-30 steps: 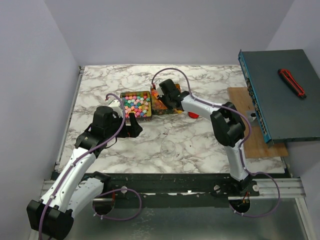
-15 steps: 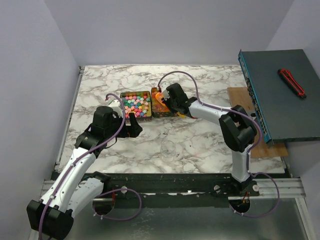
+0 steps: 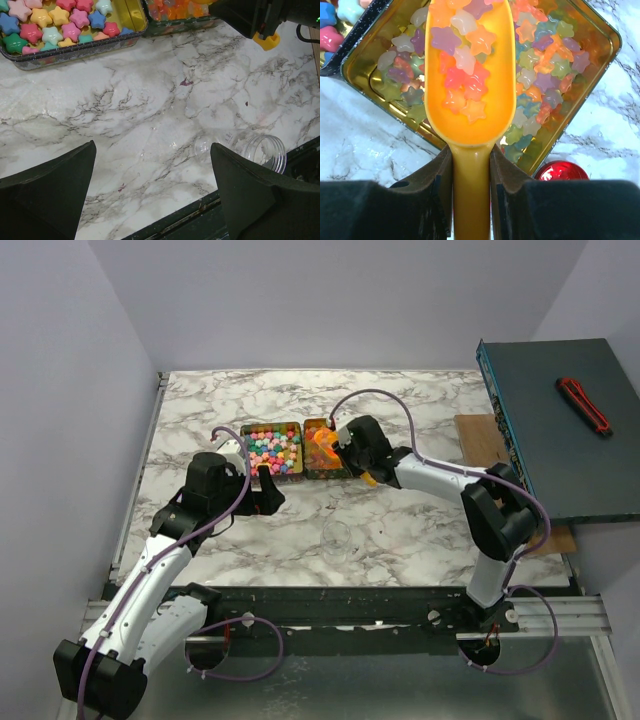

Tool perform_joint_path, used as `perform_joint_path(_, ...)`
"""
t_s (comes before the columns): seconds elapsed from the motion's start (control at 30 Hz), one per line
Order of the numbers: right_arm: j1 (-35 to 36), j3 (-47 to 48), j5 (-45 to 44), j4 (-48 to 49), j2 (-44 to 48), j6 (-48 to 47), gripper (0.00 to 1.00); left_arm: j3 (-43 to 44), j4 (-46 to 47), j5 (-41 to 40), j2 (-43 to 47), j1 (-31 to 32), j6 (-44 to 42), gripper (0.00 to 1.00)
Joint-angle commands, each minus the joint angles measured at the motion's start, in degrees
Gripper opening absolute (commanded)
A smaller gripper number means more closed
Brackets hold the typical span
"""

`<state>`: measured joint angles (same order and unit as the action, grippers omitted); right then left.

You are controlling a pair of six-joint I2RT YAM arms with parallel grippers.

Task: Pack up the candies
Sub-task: Scoop the fake candies from the storage box, then place the fake candies in the packing bottle.

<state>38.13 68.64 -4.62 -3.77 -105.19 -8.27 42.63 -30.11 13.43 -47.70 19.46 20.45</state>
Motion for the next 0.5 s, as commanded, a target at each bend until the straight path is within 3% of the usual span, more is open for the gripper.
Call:
perform_joint_path(0.0, 0.02, -3.06, 2.13, 3.29, 4.17, 2.5, 0.01, 0.74, -0.83, -0.99, -0.23, -0.35, -0.58, 0.99)
perform_joint_path(0.47, 0.13, -15.07, 3.91, 9.55, 17.74, 3.01, 0.01, 0.88, -0.76, -1.15, 0.06, -0.39, -0.76, 0.99)
